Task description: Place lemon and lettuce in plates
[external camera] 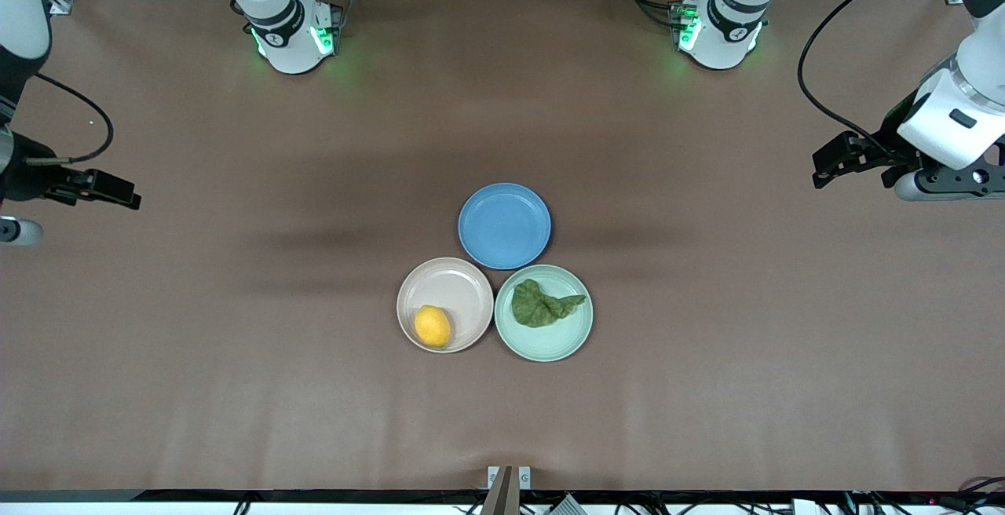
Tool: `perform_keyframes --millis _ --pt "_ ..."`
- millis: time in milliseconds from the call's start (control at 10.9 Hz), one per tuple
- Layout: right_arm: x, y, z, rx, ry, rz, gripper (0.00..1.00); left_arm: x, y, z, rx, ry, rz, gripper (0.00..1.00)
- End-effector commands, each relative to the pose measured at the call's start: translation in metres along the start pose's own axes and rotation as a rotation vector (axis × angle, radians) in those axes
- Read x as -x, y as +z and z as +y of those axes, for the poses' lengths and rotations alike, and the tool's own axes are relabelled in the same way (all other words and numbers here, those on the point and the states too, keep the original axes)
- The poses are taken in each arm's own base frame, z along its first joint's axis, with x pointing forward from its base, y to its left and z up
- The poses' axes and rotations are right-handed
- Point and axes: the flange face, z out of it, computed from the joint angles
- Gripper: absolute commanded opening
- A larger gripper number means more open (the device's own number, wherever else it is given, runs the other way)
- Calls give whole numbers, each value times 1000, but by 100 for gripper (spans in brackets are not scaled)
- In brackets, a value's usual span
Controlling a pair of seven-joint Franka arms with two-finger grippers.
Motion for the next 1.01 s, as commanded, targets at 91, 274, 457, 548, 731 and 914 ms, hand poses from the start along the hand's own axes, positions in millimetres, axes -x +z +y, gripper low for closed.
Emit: perform_keyframes --millis 91,274,457,548,731,914 --pt "15 -47 3 14 7 45 100 2 -11 -4 -22 21 16 100" --pt "24 -52 7 16 14 22 100 0 -19 -8 -19 13 32 100" --pt "33 -58 1 19 3 34 100 -1 -29 -12 -17 6 52 100" --pt "33 -57 -3 20 -4 33 100 -2 -28 -12 -17 6 49 100" --pt "33 -56 -4 22 -6 36 100 -2 -27 -12 -19 6 48 100" --pt "30 -57 -1 23 -3 48 100 -2 -27 -10 -18 9 49 100"
